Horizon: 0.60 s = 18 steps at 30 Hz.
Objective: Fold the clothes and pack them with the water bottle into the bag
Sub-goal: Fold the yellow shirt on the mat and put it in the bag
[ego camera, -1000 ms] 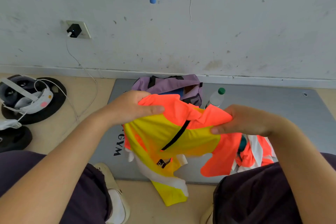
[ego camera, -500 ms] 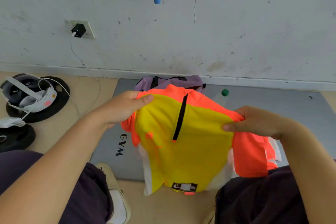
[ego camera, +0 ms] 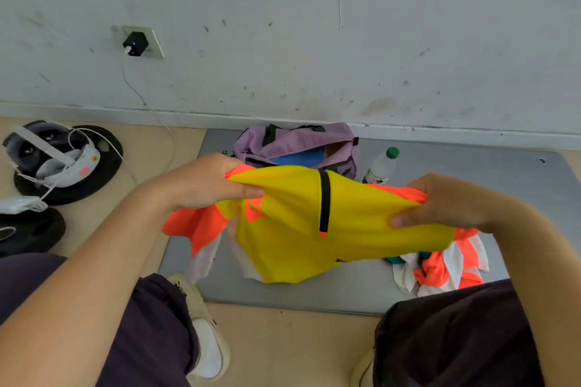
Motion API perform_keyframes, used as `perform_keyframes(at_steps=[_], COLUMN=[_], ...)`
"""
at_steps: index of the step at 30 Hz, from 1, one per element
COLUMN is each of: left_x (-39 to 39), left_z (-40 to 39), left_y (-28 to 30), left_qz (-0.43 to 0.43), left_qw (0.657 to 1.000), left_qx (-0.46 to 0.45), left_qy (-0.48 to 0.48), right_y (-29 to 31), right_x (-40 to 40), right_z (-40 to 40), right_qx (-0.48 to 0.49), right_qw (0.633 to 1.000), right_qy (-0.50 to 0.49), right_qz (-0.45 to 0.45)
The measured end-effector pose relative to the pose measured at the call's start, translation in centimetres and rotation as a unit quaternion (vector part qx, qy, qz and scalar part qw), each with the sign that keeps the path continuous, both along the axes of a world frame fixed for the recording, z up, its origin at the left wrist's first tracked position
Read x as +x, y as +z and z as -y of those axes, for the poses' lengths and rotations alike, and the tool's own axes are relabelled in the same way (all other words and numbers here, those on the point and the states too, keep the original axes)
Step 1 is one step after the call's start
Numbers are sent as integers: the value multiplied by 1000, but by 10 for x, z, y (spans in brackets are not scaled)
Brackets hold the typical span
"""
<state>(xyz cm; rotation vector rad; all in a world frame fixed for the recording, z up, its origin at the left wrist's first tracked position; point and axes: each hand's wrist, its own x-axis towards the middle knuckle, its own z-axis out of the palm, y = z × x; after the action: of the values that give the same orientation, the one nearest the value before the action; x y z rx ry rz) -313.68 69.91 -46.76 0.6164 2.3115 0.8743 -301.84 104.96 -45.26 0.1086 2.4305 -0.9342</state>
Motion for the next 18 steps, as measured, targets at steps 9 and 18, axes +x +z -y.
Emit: perform_keyframes(at_steps=[9,18], left_x=[4,-4], left_z=[-11,3], left_y=[-1,23], left_qz=[17,-138], left_qw=[987,980], left_qx=[121,53], left_qy=[103,134], right_y=[3,29], right_x=[-7,-27], right_z=[5,10], right_qx=[-91,50], right_qw=[984,980], right_qy=[-120,-104], right_qz=[-99,-164])
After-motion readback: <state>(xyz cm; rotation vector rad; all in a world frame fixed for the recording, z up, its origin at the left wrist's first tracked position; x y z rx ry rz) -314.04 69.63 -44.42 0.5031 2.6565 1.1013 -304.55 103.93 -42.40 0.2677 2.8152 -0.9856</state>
